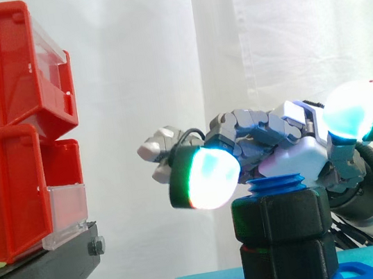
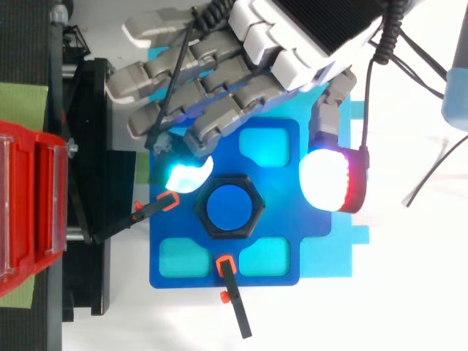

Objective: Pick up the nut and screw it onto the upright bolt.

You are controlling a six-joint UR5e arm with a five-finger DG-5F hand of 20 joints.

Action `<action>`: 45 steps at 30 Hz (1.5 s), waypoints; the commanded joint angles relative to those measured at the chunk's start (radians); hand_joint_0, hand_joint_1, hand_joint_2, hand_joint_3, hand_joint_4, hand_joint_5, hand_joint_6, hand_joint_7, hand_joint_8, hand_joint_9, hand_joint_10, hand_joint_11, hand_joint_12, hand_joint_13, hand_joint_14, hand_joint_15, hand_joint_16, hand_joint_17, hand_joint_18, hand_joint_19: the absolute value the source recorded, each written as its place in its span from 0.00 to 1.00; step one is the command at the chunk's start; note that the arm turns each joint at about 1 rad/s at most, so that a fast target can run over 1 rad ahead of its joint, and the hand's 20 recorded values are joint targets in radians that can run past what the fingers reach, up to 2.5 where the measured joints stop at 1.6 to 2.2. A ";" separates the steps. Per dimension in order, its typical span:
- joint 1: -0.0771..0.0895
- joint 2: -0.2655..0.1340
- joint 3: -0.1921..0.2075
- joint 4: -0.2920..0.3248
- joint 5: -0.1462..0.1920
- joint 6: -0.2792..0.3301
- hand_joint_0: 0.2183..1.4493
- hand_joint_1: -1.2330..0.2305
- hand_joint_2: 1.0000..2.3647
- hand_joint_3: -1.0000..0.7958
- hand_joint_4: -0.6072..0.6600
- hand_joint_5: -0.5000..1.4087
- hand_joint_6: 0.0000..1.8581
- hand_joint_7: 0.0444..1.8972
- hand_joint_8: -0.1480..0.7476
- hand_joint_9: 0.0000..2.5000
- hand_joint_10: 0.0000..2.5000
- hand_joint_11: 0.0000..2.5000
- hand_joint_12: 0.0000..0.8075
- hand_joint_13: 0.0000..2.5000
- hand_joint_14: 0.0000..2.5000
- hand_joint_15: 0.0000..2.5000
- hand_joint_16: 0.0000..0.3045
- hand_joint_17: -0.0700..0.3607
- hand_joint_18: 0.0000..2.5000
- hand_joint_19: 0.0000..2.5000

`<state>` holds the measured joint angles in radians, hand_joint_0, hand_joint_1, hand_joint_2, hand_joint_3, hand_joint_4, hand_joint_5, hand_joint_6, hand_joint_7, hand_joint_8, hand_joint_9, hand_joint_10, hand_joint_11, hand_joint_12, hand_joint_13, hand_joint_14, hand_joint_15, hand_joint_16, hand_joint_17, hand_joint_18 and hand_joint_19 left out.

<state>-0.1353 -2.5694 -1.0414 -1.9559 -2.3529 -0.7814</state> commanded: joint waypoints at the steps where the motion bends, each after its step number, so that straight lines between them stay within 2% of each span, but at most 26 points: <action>1: 0.003 0.000 0.008 0.000 -0.002 0.001 0.18 0.86 0.00 0.28 0.61 0.16 0.27 0.36 0.36 0.02 0.00 0.00 0.41 0.00 0.00 0.00 0.15 0.40 0.00 0.00; 7: 0.013 0.000 0.006 -0.003 0.004 0.001 0.18 0.88 0.00 0.28 0.59 0.15 0.27 0.34 0.34 0.00 0.00 0.00 0.42 0.00 0.00 0.00 0.16 0.41 0.00 0.00; 13: 0.026 0.000 -0.009 -0.003 0.033 -0.002 0.18 0.91 0.00 0.28 0.58 0.15 0.27 0.33 0.34 0.00 0.00 0.00 0.42 0.00 0.00 0.00 0.16 0.41 0.00 0.00; 20: 0.034 0.000 -0.014 -0.009 0.035 -0.004 0.18 0.95 0.00 0.28 0.58 0.15 0.27 0.33 0.34 0.00 0.00 0.00 0.41 0.00 0.00 0.00 0.16 0.41 0.00 0.00; 28: 0.028 0.000 -0.032 -0.009 0.032 -0.009 0.19 0.94 0.00 0.28 0.60 0.16 0.27 0.36 0.36 0.01 0.00 0.00 0.41 0.00 0.00 0.00 0.15 0.40 0.00 0.00; 45: 0.013 0.000 -0.045 -0.001 0.024 -0.007 0.19 0.89 0.00 0.28 0.67 0.19 0.27 0.52 0.42 0.08 0.00 0.00 0.39 0.00 0.00 0.00 0.14 0.38 0.00 0.00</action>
<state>-0.1198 -2.5695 -1.0853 -1.9579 -2.3281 -0.7897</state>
